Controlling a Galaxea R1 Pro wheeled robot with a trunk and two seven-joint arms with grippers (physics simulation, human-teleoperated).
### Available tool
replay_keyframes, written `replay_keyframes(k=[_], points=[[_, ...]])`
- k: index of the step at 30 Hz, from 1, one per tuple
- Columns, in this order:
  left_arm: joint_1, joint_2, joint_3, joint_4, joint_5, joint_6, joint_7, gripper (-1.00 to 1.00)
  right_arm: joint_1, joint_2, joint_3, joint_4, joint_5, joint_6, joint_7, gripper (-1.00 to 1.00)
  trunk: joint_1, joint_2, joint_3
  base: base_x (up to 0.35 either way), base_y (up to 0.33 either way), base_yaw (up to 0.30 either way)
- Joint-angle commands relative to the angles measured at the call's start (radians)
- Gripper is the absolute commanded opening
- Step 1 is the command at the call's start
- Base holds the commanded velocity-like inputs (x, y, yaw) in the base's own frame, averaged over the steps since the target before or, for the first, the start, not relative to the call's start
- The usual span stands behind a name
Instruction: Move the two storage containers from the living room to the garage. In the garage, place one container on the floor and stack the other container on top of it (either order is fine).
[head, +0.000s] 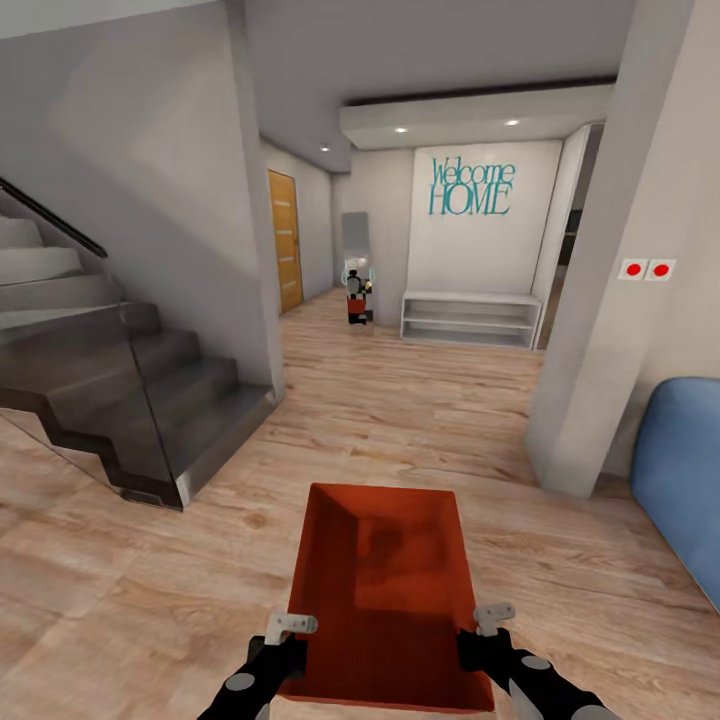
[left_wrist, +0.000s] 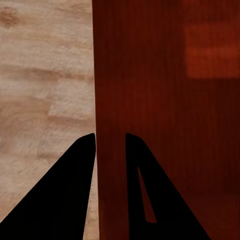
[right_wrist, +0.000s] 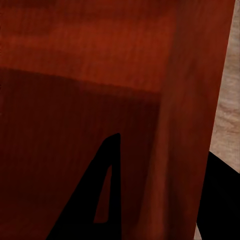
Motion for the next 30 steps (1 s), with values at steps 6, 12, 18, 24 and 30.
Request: replay_keyframes(k=[6,12,18,24,30], points=[[0.000,0.002,0.002,0.003,0.002,0.005,0.004,-1.00,-0.001,-0.002,-0.018,-0.004,0.019,-0.006,0.001,-1.00,0.000,0.000,-0.001,0.329,0.002,0.000],[0.000,0.002,0.020,0.003,-0.015,0.005,-0.006,-1.00,-0.001,0.002,-0.040,-0.005,0.040,-0.006,0.001,-1.00,0.000,0.000,-0.001,0.340,0.000,0.000],[0.000,0.001,0.039,0.003,-0.032,0.005,-0.015,-1.00,-0.001,0.006,-0.063,-0.005,0.062,-0.006,0.001,-1.00,0.000,0.000,-0.001,0.341,0.000,0.000],[0.000,0.002,-0.026,0.005,0.035,0.005,0.030,-1.00,-0.001,-0.004,0.004,-0.005,-0.006,-0.006,0.001,-1.00,0.000,0.000,-0.001,0.341,0.000,0.000],[0.000,0.002,-0.026,0.005,0.035,0.005,0.030,-1.00,-0.001,-0.004,0.004,-0.005,-0.006,-0.006,0.001,-1.00,0.000,0.000,-0.001,0.341,0.000,0.000]])
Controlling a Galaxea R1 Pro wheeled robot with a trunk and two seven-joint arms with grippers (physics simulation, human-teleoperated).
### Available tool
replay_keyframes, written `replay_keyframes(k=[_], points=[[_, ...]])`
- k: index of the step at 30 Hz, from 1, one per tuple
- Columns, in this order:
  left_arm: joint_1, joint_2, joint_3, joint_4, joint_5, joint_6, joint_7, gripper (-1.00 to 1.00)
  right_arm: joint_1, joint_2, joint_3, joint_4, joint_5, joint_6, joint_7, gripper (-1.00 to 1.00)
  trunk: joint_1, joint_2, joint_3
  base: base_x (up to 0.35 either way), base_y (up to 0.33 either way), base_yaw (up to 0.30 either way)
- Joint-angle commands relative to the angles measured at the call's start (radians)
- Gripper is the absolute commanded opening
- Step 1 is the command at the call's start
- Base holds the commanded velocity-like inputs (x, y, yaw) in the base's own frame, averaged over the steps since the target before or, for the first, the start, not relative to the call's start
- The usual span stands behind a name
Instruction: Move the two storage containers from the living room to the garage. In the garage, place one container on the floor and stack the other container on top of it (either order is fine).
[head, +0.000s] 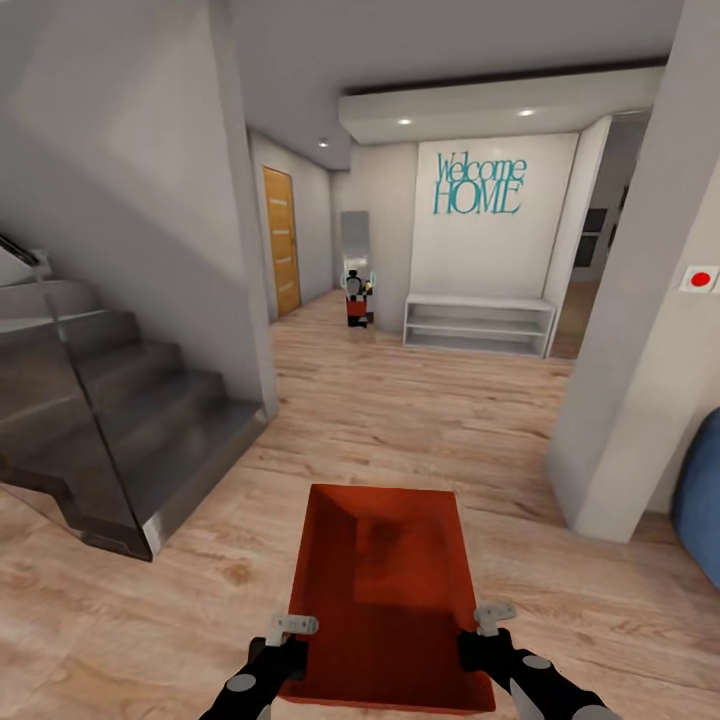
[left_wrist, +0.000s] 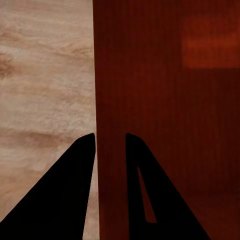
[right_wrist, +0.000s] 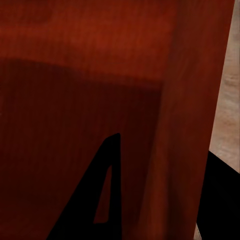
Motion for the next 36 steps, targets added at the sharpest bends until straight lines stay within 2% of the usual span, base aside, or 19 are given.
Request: replay_keyframes(k=[1,36], points=[[0.000,0.002,-0.010,0.004,0.015,0.004,0.017,-1.00,-0.002,0.000,-0.004,-0.003,0.000,-0.015,-0.001,-1.00,0.000,0.000,-0.001,0.341,0.000,0.000],[0.000,0.002,-0.010,0.005,0.015,0.004,0.015,-1.00,-0.002,0.000,-0.004,-0.001,0.002,-0.028,-0.003,-1.00,0.000,0.000,-0.001,0.341,0.000,0.000]])
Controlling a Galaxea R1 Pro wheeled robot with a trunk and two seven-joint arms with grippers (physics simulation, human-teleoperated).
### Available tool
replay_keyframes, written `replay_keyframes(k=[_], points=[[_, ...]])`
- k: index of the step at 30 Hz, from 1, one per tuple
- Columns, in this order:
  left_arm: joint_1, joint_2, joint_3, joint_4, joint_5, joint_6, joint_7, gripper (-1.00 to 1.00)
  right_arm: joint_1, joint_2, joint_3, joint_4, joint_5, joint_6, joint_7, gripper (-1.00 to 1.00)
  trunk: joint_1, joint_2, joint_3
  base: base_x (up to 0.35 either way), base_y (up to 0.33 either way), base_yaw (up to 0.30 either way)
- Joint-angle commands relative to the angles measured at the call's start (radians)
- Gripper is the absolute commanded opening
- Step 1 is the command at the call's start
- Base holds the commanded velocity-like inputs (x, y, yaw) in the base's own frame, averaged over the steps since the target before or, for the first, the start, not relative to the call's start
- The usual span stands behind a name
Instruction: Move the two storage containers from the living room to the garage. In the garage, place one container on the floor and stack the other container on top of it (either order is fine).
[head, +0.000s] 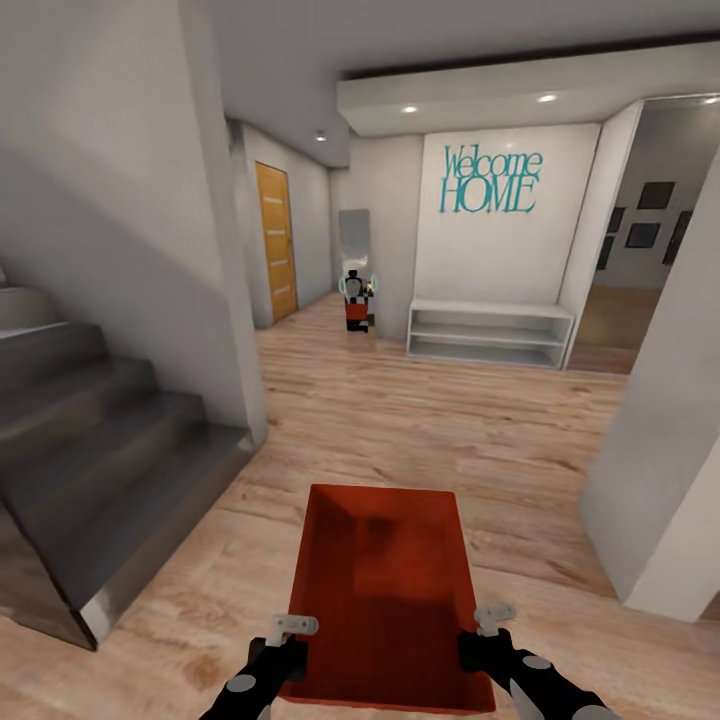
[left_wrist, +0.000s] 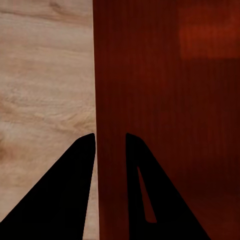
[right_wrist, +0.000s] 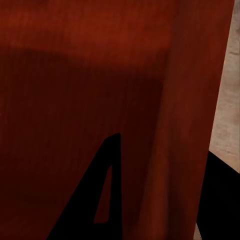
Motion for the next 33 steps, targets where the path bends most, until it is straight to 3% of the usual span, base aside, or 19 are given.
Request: replay_keyframes(k=[1,21,33], points=[[0.000,0.002,-0.010,0.002,0.015,0.009,0.017,-1.00,-0.002,-0.001,-0.003,-0.002,0.001,-0.026,-0.002,-1.00,0.000,0.000,-0.001,0.341,0.000,0.000],[0.000,0.002,-0.010,0.002,0.015,0.009,0.017,-1.00,-0.002,0.000,-0.003,-0.002,0.001,-0.026,-0.002,-1.00,0.000,0.000,-0.001,0.341,0.000,0.002],[0.000,0.002,-0.011,0.002,0.015,0.009,0.017,-1.00,-0.002,0.000,-0.003,-0.002,0.000,-0.026,-0.002,-1.00,0.000,0.000,-0.001,0.341,-0.001,0.214]])
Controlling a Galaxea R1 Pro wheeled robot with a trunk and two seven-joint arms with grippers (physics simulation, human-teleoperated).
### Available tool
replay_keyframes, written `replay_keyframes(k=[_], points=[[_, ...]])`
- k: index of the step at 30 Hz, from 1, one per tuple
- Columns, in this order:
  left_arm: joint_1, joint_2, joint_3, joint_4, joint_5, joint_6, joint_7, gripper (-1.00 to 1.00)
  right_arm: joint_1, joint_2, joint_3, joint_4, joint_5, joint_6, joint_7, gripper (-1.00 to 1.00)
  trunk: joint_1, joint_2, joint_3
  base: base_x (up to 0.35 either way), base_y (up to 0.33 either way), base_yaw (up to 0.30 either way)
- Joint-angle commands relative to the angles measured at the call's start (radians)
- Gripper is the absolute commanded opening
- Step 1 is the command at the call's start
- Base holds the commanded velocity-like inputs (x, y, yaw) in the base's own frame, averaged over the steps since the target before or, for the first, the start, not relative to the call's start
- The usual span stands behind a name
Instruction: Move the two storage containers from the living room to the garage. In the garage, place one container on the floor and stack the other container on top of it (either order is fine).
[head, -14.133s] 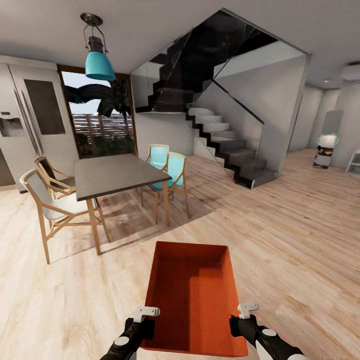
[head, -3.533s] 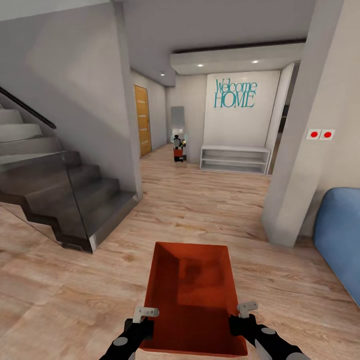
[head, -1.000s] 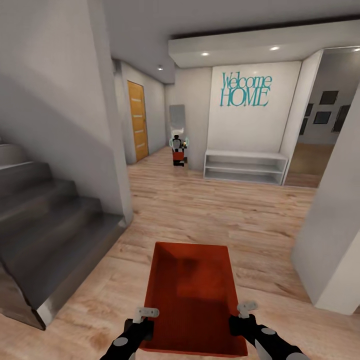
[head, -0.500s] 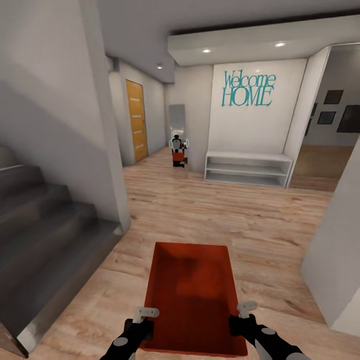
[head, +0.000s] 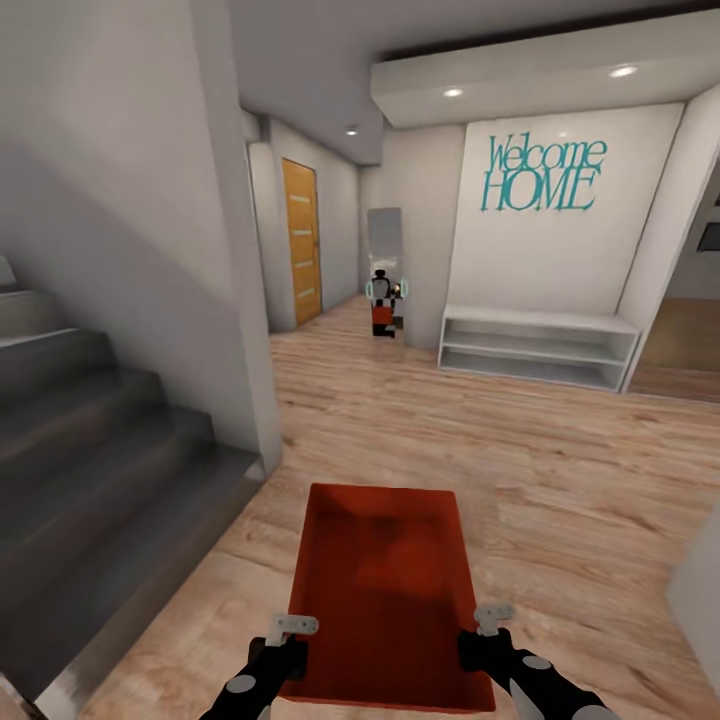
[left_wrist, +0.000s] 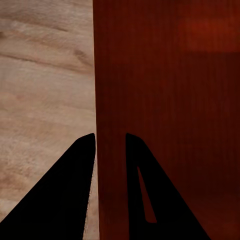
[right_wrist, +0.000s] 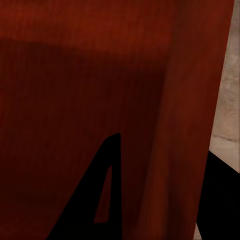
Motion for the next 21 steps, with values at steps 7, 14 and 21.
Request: replay_keyframes(k=[7,14,21], points=[[0.000,0.002,-0.010,0.001,0.014,0.016,0.017,-1.00,-0.001,0.001,-0.004,-0.002,0.005,-0.020,-0.002,-1.00,0.000,0.000,-0.001,0.341,-0.069,0.012],[0.000,0.002,-0.010,0.001,0.014,0.016,0.017,-1.00,-0.002,-0.001,-0.004,-0.001,0.002,-0.021,-0.002,-1.00,0.000,0.000,-0.001,0.341,-0.084,0.000],[0.000,0.002,-0.010,0.002,0.014,0.016,0.017,-1.00,-0.002,-0.001,-0.004,-0.002,0.002,-0.021,-0.002,-1.00,0.000,0.000,-0.001,0.341,-0.085,0.000]])
